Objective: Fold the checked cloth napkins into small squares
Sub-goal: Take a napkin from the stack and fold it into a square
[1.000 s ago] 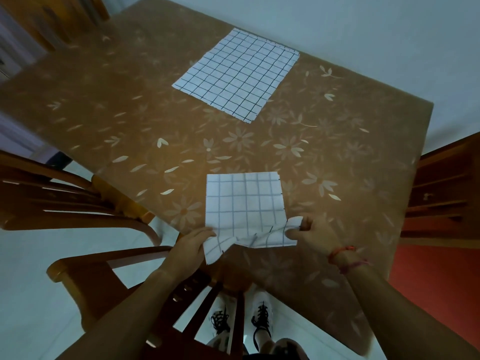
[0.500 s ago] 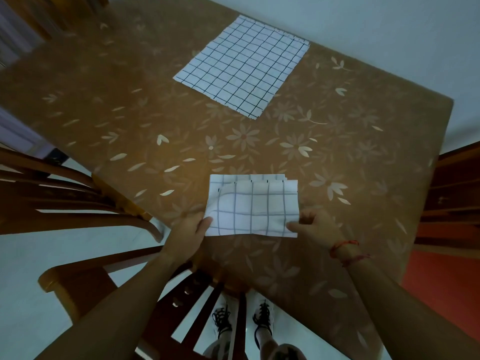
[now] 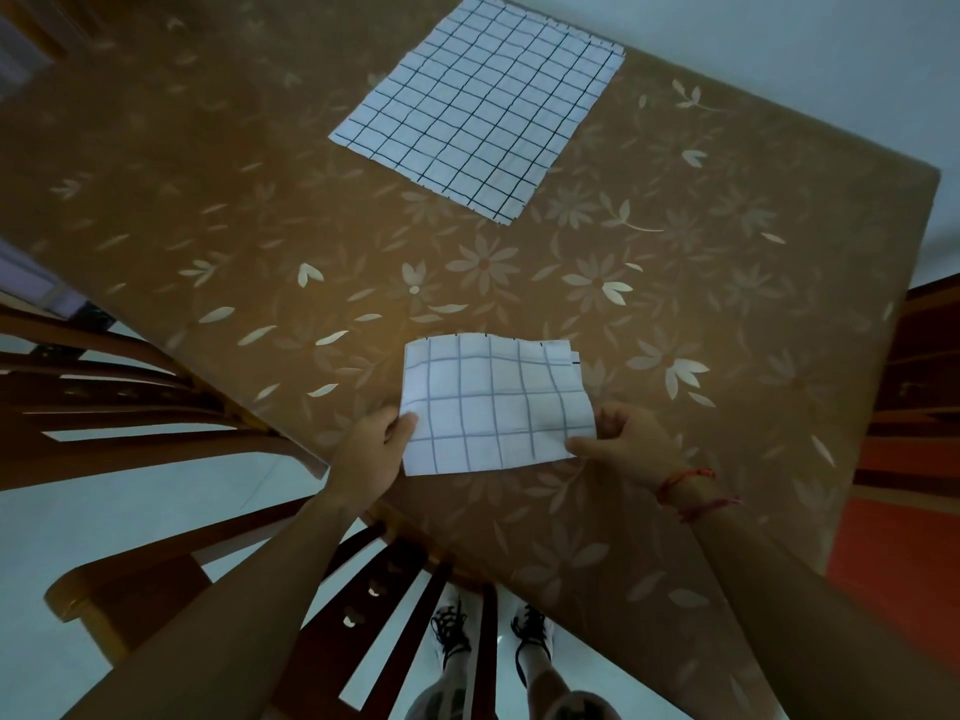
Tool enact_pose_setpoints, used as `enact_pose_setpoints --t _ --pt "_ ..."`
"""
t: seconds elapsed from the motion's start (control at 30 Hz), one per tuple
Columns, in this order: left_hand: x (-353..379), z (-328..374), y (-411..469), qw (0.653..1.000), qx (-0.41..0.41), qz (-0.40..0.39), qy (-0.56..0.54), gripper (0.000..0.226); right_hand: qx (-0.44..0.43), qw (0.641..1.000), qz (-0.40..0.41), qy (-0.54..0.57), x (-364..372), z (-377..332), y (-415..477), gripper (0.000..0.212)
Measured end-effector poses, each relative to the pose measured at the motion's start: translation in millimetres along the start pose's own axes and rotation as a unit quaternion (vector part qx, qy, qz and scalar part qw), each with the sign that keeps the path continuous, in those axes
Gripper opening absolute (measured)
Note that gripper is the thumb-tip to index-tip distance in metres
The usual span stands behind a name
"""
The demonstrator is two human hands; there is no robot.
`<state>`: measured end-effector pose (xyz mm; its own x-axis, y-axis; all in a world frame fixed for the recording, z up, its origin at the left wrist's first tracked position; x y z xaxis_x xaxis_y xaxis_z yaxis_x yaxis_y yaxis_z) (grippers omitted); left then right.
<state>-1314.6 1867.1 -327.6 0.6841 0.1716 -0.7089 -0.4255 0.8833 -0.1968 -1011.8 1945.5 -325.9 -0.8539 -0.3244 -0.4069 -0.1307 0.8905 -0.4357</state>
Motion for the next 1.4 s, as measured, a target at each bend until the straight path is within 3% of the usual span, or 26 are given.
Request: enact_pose_setpoints --t 0.23,0.4,0.5,0.57,0.67,0.77,0.9,1.07,1.23,1.4 --pt "0 1 -4 0.999 -0.007 0.002 -0.039 0.024 0.041 0.999 -0.023 0.018 2 2 0 0.045" --pt "-3 1 -10 0.995 -0.049 0.003 -0.086 0.013 0.072 0.995 -0.017 0.068 -2 11 -1 0.043" --pt "-9 -3 -11 0.994 -0.064 0.015 -0.087 0.009 0.071 0.996 -0.04 0.043 -2 12 -5 0.048" --pt "-10 -5 -12 0.992 -0.07 0.017 -0.104 0.007 0.07 0.996 -0.044 0.023 -1 10 -11 0.04" --pt "-10 -4 -16 0.988 -0.079 0.021 -0.13 0.008 0.065 0.996 -0.044 0.038 3 9 -18 0.026" --pt "-9 -2 -22 0.982 -0.097 0.007 -0.163 0.007 0.063 0.995 -0.058 0.05 9 7 -27 0.029" --pt "-7 -5 -28 0.986 -0.097 -0.011 -0.139 0.004 0.05 0.999 0.006 -0.02 7 12 -30 0.029" --pt "-4 -15 -31 0.981 -0.129 -0.029 -0.144 0.021 0.074 0.996 0.007 -0.04 7 17 -34 0.025" --pt "-3 -20 -34 0.992 -0.056 -0.037 -0.106 0.032 0.101 0.989 0.077 -0.08 7 31 -37 0.019" --pt "2 -24 -35 0.998 0.016 -0.01 -0.064 0.027 0.083 0.984 0.128 -0.091 12 29 -39 0.017"
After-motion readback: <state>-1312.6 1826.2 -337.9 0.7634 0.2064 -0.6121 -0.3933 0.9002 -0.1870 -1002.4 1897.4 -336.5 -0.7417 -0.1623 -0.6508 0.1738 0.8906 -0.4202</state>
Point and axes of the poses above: each hand's wrist, its own y-axis towards the middle knuckle, its own x-axis out of the palm, z = x × y, the point moved 3 cm from there along y, towards the middle knuckle, and after that the axes turned 12 degrees about z, right-handed, at the moved point
